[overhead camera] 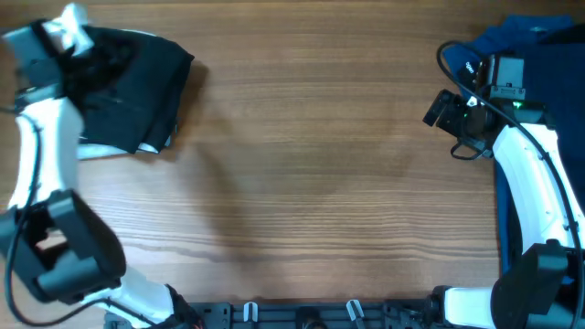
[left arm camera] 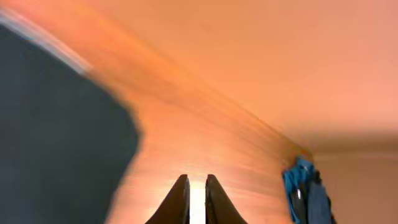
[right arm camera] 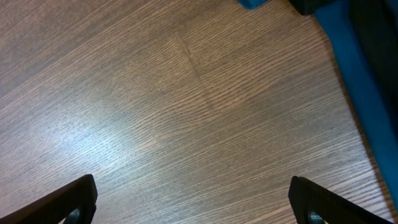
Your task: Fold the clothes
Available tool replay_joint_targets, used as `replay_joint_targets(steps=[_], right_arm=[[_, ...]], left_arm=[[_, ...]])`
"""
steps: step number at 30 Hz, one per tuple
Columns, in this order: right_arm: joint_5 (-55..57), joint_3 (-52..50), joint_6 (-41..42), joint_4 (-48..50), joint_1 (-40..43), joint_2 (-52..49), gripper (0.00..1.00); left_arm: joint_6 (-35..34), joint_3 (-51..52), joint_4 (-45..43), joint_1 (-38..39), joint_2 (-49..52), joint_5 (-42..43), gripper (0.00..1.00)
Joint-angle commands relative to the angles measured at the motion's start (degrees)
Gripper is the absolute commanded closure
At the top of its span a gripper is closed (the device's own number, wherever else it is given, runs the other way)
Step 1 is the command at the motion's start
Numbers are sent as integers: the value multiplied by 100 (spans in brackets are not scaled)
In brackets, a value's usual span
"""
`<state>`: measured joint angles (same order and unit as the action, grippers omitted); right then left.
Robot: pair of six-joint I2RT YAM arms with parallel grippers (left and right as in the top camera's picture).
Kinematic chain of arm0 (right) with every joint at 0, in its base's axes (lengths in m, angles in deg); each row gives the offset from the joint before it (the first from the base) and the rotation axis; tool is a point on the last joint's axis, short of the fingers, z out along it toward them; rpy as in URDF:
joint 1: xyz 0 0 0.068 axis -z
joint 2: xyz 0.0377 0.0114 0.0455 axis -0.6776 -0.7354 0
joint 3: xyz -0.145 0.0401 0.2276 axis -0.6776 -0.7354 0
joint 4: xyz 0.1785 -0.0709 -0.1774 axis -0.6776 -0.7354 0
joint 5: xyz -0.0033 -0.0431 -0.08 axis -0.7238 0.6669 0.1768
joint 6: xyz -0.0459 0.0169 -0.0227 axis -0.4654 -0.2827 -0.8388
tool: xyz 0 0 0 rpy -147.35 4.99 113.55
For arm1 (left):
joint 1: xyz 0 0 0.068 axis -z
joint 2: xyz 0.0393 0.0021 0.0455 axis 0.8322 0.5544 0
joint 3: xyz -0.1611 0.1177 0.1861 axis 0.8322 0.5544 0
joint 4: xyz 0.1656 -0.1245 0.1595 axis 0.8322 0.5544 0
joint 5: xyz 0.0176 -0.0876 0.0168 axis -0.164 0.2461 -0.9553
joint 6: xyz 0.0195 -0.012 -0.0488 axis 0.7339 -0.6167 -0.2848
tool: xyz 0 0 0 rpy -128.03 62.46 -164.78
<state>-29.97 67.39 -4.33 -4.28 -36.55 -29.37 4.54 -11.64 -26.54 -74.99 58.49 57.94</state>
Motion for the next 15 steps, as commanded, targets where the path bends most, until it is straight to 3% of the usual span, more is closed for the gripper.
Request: replay_joint_targets(steps=[1,5,15], right_arm=[[103,39,59,15,-13,28,0],[103,39,61,15,-13,28,0],[103,39,59,15,-13,26,0]], left_arm=[[-385,17,-833,540,413,173,92],[-807,17,-1440,704,907,20,92],[-791,17,-1464,413,2461,-313,87]])
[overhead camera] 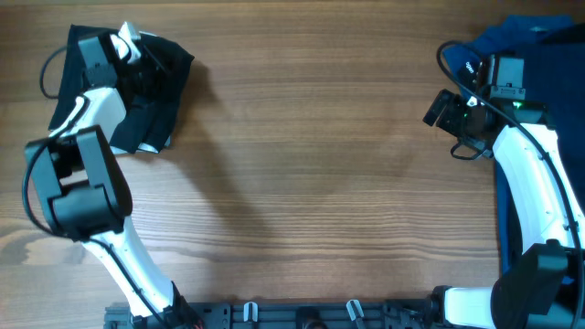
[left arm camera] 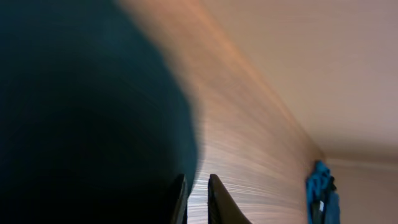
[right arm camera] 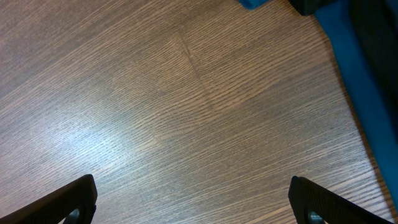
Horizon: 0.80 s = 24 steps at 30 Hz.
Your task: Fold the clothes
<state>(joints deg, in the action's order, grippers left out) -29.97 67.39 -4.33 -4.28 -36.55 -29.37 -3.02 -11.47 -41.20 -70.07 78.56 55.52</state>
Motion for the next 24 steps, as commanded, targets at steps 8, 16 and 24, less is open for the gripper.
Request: replay_joint_targets(steps=[8,16,24], right_arm=[[103,39,59,17,-13,26,0],[103,39,61,17,-13,28,1],[103,39,59,17,-13,26,0]], left_arm=[[-953,-7,-1681,-435,-31,1158,90],[-1360,-4,-1805,-1198,-444,461,88],[-1231,-4,-1753,-1458,542,-1266,87]])
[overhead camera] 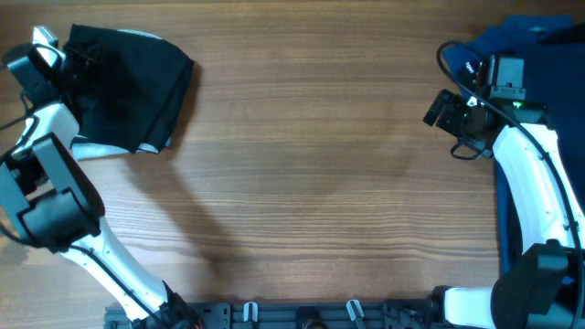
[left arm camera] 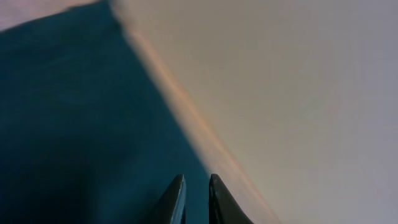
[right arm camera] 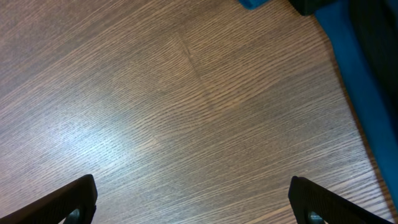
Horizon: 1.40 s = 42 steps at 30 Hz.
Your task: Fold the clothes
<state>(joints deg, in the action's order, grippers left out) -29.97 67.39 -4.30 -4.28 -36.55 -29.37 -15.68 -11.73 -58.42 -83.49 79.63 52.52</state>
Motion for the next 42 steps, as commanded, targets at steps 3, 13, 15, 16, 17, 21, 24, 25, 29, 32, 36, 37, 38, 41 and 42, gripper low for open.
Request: replay_joint_targets(steps=[3,13,15,16,17,21,24,25,29,32,36,37,38,41,42], right_arm=[[103,39,57,17,-15,28,1],[103,39,59,17,-13,28,1],[103,39,57,17,-13,28,0],[103,39,55,17,-13,28,1],[103,39,57,17,-13,28,1],[103,39,57,17,-13,28,0],[103,39,57,17,-13,28,0],[103,39,57,17,-13,28,0],[103,39,57,17,-13,28,0],[103,39,59,17,-15,28,0],[103,39,55,17,-13,28,1],[103,39,57,17,-13,28,0],[103,39,57,17,-13,28,1],[103,39,57,17,-13,28,0],[103,39,57,20,-13,28,1]], left_arm=[[52,22,-177,-205,713,-979,82],[4,20,-494,-37,-809,-31,86],[9,20,-98,149,-1351,-35,85],[11,20,162,258,-1589,-35,83],[11,20,525,411,-1867,-46,82],[13,20,1412,920,-2227,-450,69],[13,22,1991,1147,-2212,-511,48],[13,22,2149,1185,-2212,-509,32],[11,22,2564,1204,-2212,-509,0],[11,22,2743,1200,-2212,-509,0],[11,22,2741,1200,-2212,-509,0],[11,22,2741,1200,-2212,-509,0],[11,22,2741,1200,-2212,-509,0],[11,22,2743,1200,-2212,-509,0],[11,22,2741,1200,-2212,-509,0]])
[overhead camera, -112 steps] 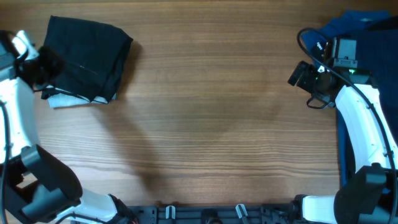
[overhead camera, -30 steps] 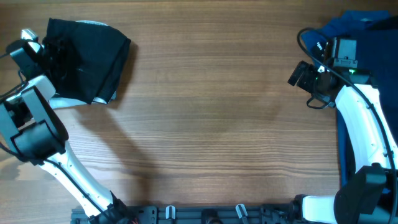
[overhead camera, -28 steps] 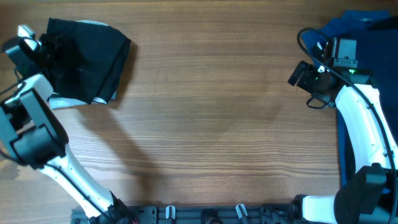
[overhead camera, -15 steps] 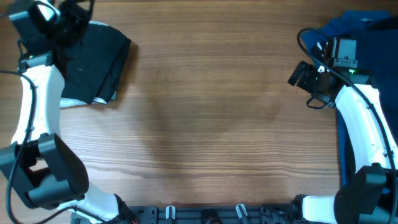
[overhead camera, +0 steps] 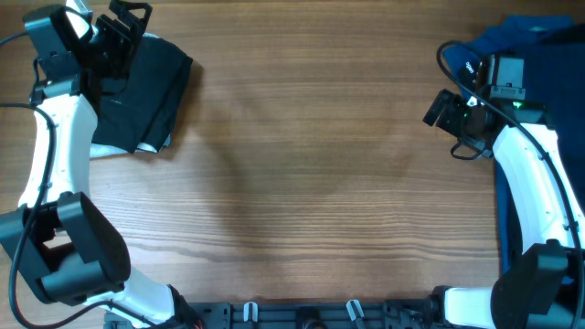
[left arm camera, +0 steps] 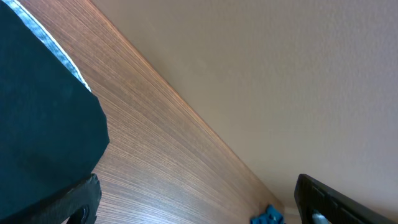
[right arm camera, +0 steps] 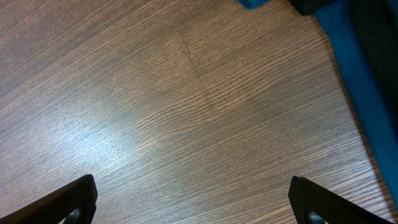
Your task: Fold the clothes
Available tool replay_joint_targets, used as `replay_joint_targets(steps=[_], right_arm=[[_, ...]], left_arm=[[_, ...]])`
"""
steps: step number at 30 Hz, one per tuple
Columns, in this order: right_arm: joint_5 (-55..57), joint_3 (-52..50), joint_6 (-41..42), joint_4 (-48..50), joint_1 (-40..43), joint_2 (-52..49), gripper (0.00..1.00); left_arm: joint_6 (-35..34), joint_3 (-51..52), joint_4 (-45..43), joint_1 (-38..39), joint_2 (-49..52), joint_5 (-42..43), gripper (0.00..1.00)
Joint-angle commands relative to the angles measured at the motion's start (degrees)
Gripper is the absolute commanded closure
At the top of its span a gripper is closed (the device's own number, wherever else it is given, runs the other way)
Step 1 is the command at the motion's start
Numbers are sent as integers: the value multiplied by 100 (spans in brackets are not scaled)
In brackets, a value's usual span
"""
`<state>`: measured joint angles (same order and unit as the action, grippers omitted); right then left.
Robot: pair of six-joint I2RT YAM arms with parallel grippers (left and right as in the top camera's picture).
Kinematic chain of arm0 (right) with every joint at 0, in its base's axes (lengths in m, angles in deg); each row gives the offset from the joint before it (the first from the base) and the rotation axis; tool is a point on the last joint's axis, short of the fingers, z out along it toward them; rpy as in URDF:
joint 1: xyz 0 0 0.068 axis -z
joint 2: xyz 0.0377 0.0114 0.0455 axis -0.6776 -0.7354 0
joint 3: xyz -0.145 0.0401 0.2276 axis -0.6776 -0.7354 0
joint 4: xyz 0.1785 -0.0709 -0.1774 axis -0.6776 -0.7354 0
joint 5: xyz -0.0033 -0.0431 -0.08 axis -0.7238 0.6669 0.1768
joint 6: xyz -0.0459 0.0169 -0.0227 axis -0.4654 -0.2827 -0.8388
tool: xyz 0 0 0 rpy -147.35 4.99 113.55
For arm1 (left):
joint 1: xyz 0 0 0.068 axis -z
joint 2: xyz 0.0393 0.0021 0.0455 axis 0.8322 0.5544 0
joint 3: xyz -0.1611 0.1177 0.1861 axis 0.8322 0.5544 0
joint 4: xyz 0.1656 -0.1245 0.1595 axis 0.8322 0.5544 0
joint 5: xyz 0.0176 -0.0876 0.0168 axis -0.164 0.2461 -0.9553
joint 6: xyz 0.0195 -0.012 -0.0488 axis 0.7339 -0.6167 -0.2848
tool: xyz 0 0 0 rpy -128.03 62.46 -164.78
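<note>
A dark folded garment [overhead camera: 146, 87] lies at the table's far left corner, and its edge fills the left of the left wrist view [left arm camera: 43, 118]. My left gripper [overhead camera: 125, 23] hovers open over the garment's far edge, holding nothing; in its own view [left arm camera: 199, 205] the jaws stand wide apart. A heap of blue clothes [overhead camera: 535, 41] sits at the far right, and its edge shows in the right wrist view [right arm camera: 367, 87]. My right gripper [overhead camera: 437, 110] is just left of that heap, open and empty, with bare wood under it [right arm camera: 193, 205].
A pale layer [overhead camera: 91, 148] sticks out under the dark garment's near edge. The wooden table [overhead camera: 311, 183] stretches between the two arms. The far-off blue heap shows small in the left wrist view [left arm camera: 268, 216]. A rail with clips [overhead camera: 302, 315] runs along the front edge.
My left gripper was shut at the garment's far left edge; now it is open and stands a little further right, over the garment's far edge. The right arm has not moved.
My left gripper stayed shut at each earlier moment, first at the far left corner, then over the garment's top, then at its left edge. Now it is open there, holding nothing. The garment kept its place. The right gripper stayed open and still.
</note>
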<state>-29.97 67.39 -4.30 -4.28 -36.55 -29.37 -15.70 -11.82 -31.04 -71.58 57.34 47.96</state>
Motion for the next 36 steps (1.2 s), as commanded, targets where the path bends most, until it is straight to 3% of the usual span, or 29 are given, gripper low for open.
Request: replay_joint_targets(steps=[1,9,15,21,31,36], right_arm=[[103,39,57,17,-13,28,0],[105,39,55,17,-13,142,1],[105,39,57,17,-444,1891,1],[186,0,22,-55,-1620,4148,0],[22,-1703,411,0,-1788,7060,0],[210,-3123,140,955,-1788,7969,0]], left_arm=[[13,31,2,9,17,-52,0],[13,31,2,9,17,-52,0],[13,31,2,9,17,-52,0],[13,31,2,9,17,-52,0],[13,31,2,9,17,-52,0],[13,31,2,9,17,-52,0]])
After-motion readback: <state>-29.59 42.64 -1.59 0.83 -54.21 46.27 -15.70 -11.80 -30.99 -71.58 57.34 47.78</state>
